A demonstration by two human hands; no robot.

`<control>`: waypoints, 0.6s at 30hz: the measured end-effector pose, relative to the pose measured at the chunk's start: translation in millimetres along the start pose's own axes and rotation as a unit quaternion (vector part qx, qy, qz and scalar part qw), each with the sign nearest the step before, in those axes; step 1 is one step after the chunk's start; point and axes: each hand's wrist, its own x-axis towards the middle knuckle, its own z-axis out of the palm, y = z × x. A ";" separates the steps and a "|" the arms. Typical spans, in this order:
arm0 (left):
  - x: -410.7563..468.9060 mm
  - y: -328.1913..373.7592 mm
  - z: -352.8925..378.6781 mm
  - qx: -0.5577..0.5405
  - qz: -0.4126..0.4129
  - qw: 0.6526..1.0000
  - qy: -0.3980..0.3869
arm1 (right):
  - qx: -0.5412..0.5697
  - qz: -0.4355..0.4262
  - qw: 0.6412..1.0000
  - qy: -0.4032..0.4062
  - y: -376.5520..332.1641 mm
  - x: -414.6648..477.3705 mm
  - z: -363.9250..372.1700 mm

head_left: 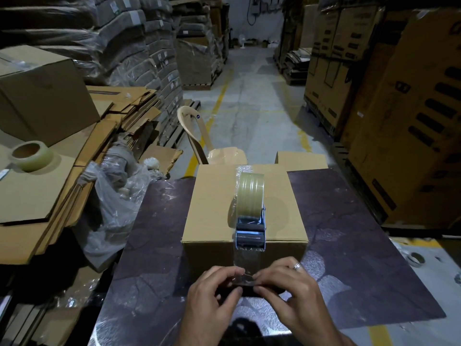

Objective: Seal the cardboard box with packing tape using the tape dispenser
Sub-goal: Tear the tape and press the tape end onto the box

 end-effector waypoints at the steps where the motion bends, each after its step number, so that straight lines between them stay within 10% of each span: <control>1: 0.0 2.1 -0.5 -0.009 -0.008 1.000 -0.001 | 0.004 0.010 1.000 0.005 -1.6 1.9 -0.1; 18: 3.8 5.0 8.8 -0.150 -0.126 0.979 0.053 | 0.046 0.170 0.984 0.011 -6.3 11.2 4.8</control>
